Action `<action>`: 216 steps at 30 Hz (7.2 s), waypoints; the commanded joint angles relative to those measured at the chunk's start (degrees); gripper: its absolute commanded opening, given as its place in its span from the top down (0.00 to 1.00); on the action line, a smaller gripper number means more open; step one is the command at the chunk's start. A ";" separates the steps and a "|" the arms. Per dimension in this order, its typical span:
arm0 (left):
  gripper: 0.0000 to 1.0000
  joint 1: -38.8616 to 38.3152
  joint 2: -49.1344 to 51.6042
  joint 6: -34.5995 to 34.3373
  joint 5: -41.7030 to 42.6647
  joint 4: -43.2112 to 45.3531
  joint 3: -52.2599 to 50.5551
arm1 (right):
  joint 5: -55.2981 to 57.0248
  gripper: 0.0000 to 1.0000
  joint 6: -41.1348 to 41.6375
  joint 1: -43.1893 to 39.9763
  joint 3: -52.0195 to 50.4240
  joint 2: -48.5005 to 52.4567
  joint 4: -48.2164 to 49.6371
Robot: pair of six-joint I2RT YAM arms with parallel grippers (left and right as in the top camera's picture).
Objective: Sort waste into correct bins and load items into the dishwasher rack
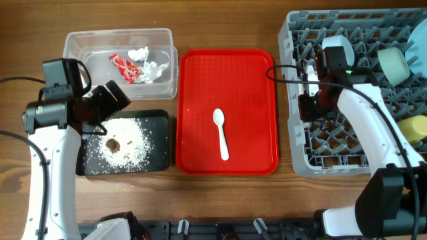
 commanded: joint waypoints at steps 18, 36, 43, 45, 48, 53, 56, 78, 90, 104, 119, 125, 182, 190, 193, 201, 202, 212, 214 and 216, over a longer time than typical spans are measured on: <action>0.00 0.26 0.02 -0.55 0.48 -0.02 0.15 | -15.50 0.30 8.96 22.08 6.67 3.67 8.09; 0.00 0.26 0.02 -0.55 0.48 -0.04 0.15 | -0.72 0.39 26.38 35.19 6.67 22.80 14.80; 0.00 0.26 0.02 -0.55 0.48 -0.04 0.15 | 0.28 0.64 28.15 35.26 6.64 23.21 14.82; 0.00 0.26 0.02 -0.55 0.48 -0.04 0.15 | 0.31 0.66 28.35 35.26 6.64 23.63 14.45; 0.00 0.26 0.02 -0.55 0.50 -0.02 0.15 | -0.11 0.67 28.35 35.26 6.64 24.15 13.81; 0.00 0.26 0.02 -0.55 0.48 -0.02 0.15 | -2.78 0.83 29.83 35.23 6.64 24.26 13.77; 0.00 0.26 0.02 -0.55 0.48 -0.04 0.15 | -2.99 0.90 30.88 35.23 6.64 24.26 13.75; 0.00 0.26 0.02 -0.55 0.48 -0.02 0.15 | -0.81 0.96 0.61 -1.03 12.79 -0.68 -1.46; 0.00 0.26 0.02 -0.55 0.48 -0.02 0.15 | -4.90 0.69 -0.79 -1.42 10.80 11.19 -1.60; 0.00 -7.89 1.29 13.75 5.40 7.10 0.15 | -20.87 0.09 -2.21 -2.08 11.37 0.35 8.94; 0.00 -10.36 -16.72 13.51 4.81 -1.66 -11.78 | -19.47 0.00 0.94 -2.05 -1.99 -23.34 7.82; 0.00 -10.36 -42.82 13.05 4.57 4.39 -18.62 | -18.62 0.00 1.11 -2.05 -15.04 -45.44 14.51; 0.00 -10.36 -53.09 13.05 4.57 -3.28 -18.62 | -11.45 0.00 -1.88 -2.05 -69.07 -91.36 61.66; 0.00 -10.36 -53.09 13.05 4.57 -3.28 -18.62 | -11.45 0.00 -1.88 -2.05 -69.07 -91.36 61.66; 0.00 -10.36 -53.09 13.05 4.57 -3.28 -18.62 | -11.45 0.00 -1.88 -2.05 -69.07 -91.36 61.66; 0.00 -8.83 -53.37 13.70 2.97 -3.04 -18.84 | -11.45 0.00 -1.86 -2.05 -69.07 -91.36 61.66; 0.00 -8.00 -53.86 13.73 2.56 -1.81 -19.34 | -11.43 0.00 -1.88 -2.05 -69.07 -91.36 61.66; 0.00 -5.09 -67.58 12.63 2.21 21.42 -41.59 | -11.45 0.00 -1.88 -2.05 -69.07 -91.36 61.66; 0.00 -5.09 -70.12 11.91 2.21 29.11 -47.17 | -11.43 0.00 -1.88 -2.05 -69.07 -91.36 61.66; 0.00 -5.11 -71.78 11.91 2.21 36.35 -51.52 | -11.45 0.00 -1.88 -2.05 -69.07 -91.36 61.66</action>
